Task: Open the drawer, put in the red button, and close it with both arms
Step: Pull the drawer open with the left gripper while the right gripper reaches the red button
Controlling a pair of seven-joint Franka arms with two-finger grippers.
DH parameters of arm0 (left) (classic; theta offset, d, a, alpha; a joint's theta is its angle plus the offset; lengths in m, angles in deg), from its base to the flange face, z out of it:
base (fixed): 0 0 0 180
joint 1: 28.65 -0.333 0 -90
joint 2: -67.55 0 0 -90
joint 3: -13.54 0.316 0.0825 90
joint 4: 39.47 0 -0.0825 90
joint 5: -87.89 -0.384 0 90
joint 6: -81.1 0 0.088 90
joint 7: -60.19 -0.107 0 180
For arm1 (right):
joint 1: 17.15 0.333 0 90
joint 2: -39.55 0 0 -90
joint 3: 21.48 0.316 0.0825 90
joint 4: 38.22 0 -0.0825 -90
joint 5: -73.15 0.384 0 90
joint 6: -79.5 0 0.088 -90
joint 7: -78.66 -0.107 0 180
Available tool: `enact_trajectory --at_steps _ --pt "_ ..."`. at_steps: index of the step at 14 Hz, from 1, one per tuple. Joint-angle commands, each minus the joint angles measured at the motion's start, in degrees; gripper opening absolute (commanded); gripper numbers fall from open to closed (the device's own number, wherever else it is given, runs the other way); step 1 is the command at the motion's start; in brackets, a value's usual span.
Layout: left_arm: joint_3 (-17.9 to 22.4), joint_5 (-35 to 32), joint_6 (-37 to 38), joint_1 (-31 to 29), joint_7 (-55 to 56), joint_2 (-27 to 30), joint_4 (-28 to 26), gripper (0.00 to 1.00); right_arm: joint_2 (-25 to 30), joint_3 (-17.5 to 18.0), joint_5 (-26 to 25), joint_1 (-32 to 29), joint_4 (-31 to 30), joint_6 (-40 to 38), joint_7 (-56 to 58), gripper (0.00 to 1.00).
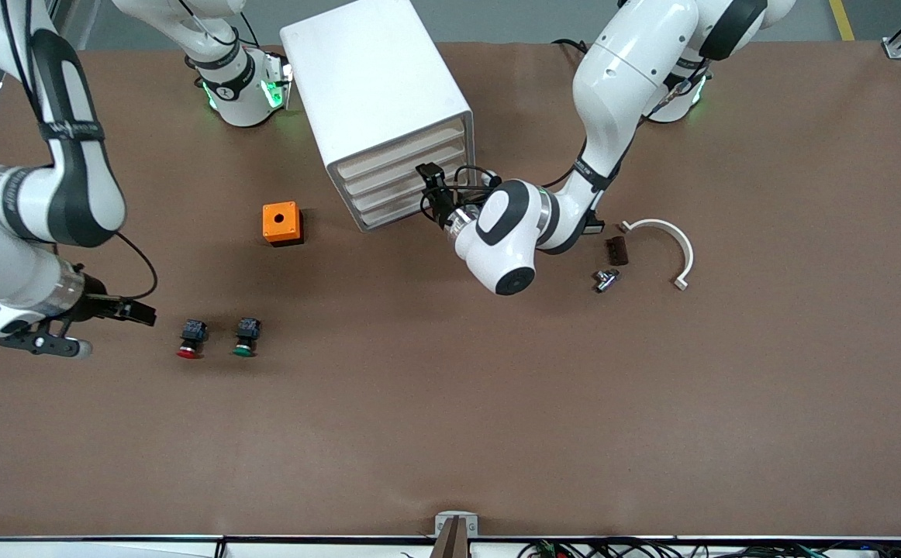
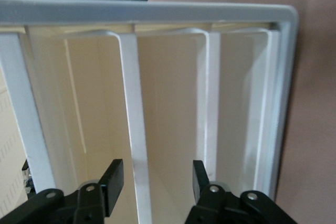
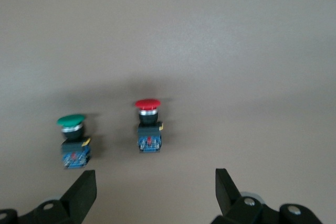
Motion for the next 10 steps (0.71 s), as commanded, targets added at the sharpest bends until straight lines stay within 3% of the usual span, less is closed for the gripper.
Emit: enact_trajectory --at_steps 1,2,4,5,7,10 --pt "0.2 2.0 1.0 1.7 1.5 -0.8 1.3 0.61 -3.2 0.2 0.8 0.5 -1.2 5.5 -3.1 1.0" --pt "0.2 2.0 1.0 2.1 1.6 -0.8 1.3 0.49 -4.4 0.2 0.8 1.0 -1.2 7.2 -3.7 1.0" --pt "0.2 2.0 0.9 2.2 1.5 -0.8 1.4 0.11 -6.1 0.2 0.8 1.3 -4.2 14.0 -4.2 1.0" --pt "0.2 1.9 0.9 1.9 1.3 -0.8 1.4 0.0 -7.1 0.2 0.8 1.5 -6.2 17.8 -4.3 1.0" --pt "0.7 1.2 0.9 1.1 1.1 -0.8 1.5 0.0 -8.5 0.2 0.8 1.5 -8.6 22.5 -4.5 1.0" --pt "1.4 0.7 0.9 -3.3 0.9 -0.7 2.8 0.0 -9.0 0.2 0.8 1.2 -10.0 23.2 -6.0 1.0"
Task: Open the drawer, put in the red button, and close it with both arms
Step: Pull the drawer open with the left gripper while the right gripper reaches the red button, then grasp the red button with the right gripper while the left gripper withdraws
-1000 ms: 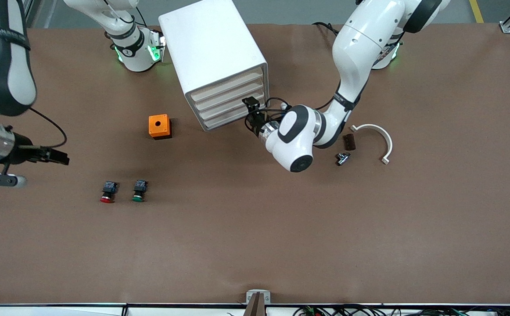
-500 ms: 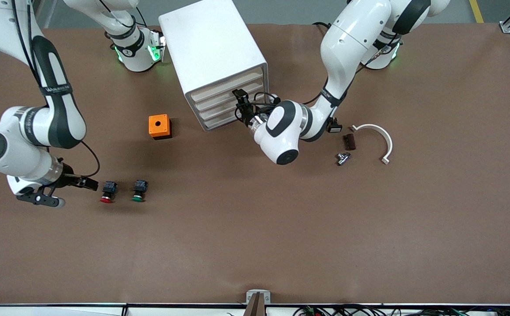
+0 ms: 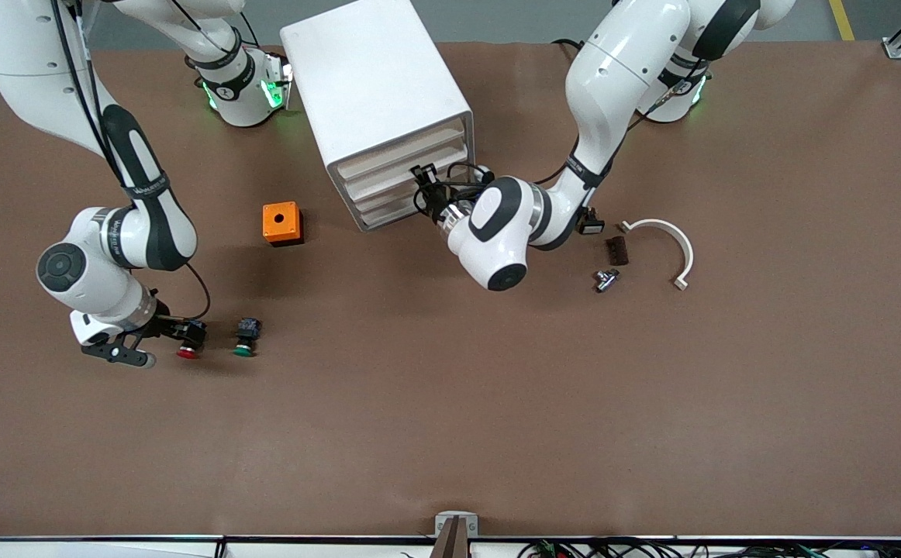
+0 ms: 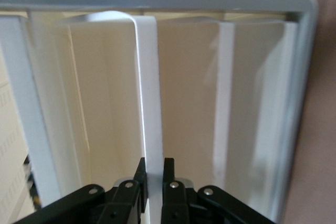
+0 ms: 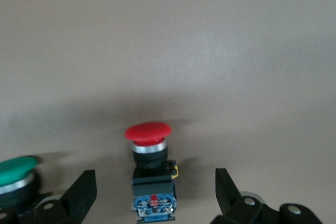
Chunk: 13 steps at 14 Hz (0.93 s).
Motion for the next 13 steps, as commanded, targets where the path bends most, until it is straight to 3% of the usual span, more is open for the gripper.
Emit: enact_trajectory --at_steps 1,5,6,7,8,9,13 --pt "0.9 -0.5 0.7 -4.8 0.2 -0.6 3.4 0.0 0.6 -0.1 0.8 0.0 -1.6 0.6 -1.2 1.0" --pt "3.4 -0.5 0.4 -7.4 -2.2 -0.9 6.4 0.0 -1.2 0.0 0.8 0.3 -1.9 2.0 -2.5 1.0" --pt "3.4 -0.3 0.3 -7.8 -3.6 -0.9 6.4 0.22 -1.2 0.1 0.8 0.4 -2.4 2.0 -2.5 0.8" --pt "3.4 -0.2 0.1 -8.2 -4.6 -0.9 6.4 0.67 -1.2 0.1 0.8 0.4 -2.7 2.0 -2.6 0.49" --pt "3.4 -0.1 0.1 -8.5 -4.8 -0.9 6.4 1.0 -1.2 0.1 0.8 0.4 -2.8 2.0 -2.7 0.17" --pt "3.5 -0.2 0.1 -8.7 -4.9 -0.7 6.5 1.0 -1.2 0.2 0.8 0.4 -3.1 2.0 -2.8 0.0" --pt "6.3 -0.9 0.6 -12.0 -14.2 0.3 6.9 1.0 1.6 0.8 0.8 2.5 -2.8 -2.3 -7.2 0.0"
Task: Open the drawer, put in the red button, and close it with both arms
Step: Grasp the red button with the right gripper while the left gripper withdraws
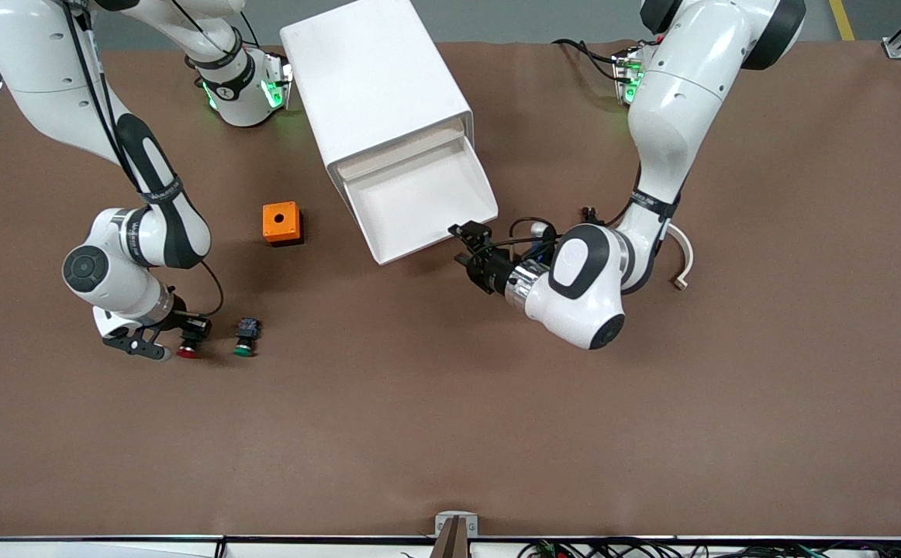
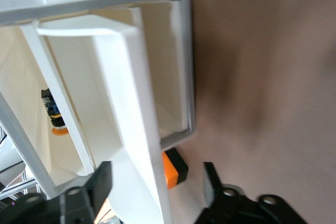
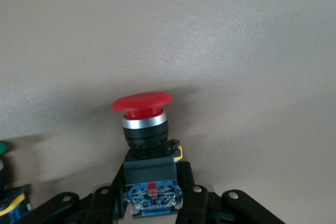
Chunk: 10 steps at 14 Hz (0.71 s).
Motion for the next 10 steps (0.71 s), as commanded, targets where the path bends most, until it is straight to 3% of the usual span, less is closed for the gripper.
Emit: enact_trajectory --at_steps 1,4,6,7,10 --pt "3.5 -2.1 1.0 -2.4 -6.4 0.6 1.3 1.0 5.0 0.7 0.3 2.7 0.1 -7.1 -6.5 0.0" --pt "6.3 -15.7 0.9 -2.6 -11.9 0.8 5.3 1.0 12.6 1.5 0.4 7.4 6.5 -26.2 -18.6 0.0" --pt "7.4 -21.6 0.7 -2.7 -17.1 0.9 6.4 1.0 16.2 1.9 5.7 10.2 11.0 -35.2 -24.4 0.0" --pt "8.6 -22.0 0.4 -2.6 -21.0 1.9 6.4 1.0 17.4 1.8 8.4 12.1 12.9 -38.8 -27.5 0.0" --pt "10.8 -23.3 0.3 -2.4 -29.6 3.8 6.6 1.0 20.2 1.8 8.7 19.4 13.6 -39.8 -41.7 0.0"
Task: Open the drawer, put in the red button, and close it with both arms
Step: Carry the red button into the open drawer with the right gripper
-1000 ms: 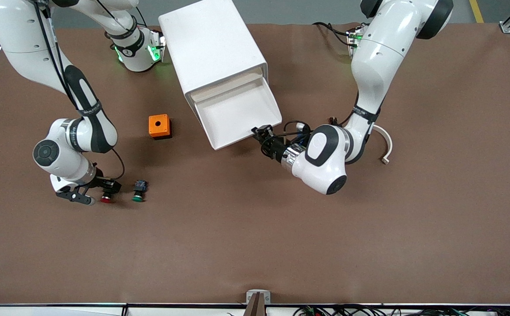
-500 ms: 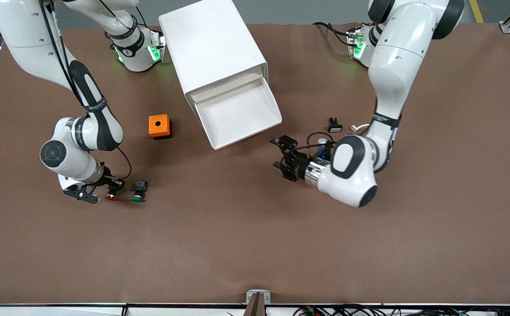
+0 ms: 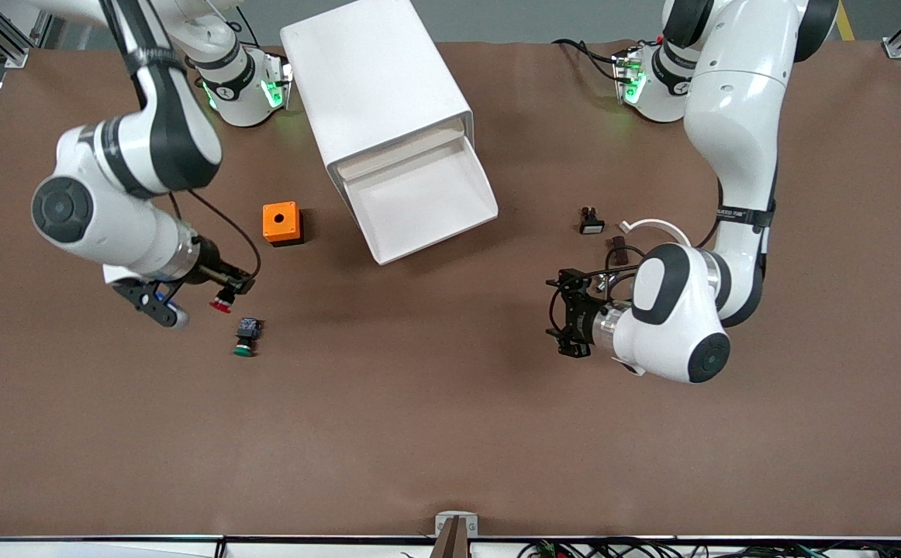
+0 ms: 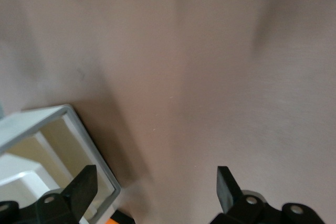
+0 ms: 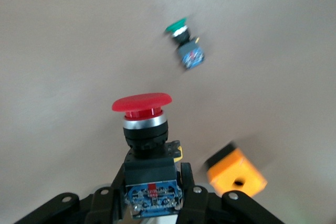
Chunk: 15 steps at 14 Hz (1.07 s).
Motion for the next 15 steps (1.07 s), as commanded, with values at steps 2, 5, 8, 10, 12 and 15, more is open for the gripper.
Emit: enact_trajectory --at_steps 2,5,8,10,12,15 --pt "1.9 -3.0 0.0 0.9 -13.6 4.3 -0.6 1.0 0.8 -0.4 1.0 9.0 -0.2 0.4 -16.5 0.0" --pt "2.0 -3.4 -0.2 1.6 -17.7 6.6 -0.8 1.0 0.0 -0.4 0.9 16.8 -0.4 4.7 -31.6 0.0" --pt "1.5 -8.1 -1.5 4.4 -28.6 6.9 -0.9 1.0 -1.9 -0.4 0.7 22.9 -0.5 8.2 -43.0 0.0" --pt "1.4 -11.6 -2.2 6.8 -32.5 6.8 -1.1 1.0 -3.1 -0.5 0.5 26.5 -0.7 9.6 -48.5 0.0" --pt "1.0 -15.4 -4.2 11.1 -38.9 7.0 -2.8 1.0 -3.3 -0.5 -0.1 29.4 -2.8 12.8 -53.7 0.0" --pt "0.8 -16.8 -7.5 15.3 -39.9 6.3 -3.9 1.0 -4.5 -0.5 -0.1 32.3 -3.0 14.2 -59.3 0.0"
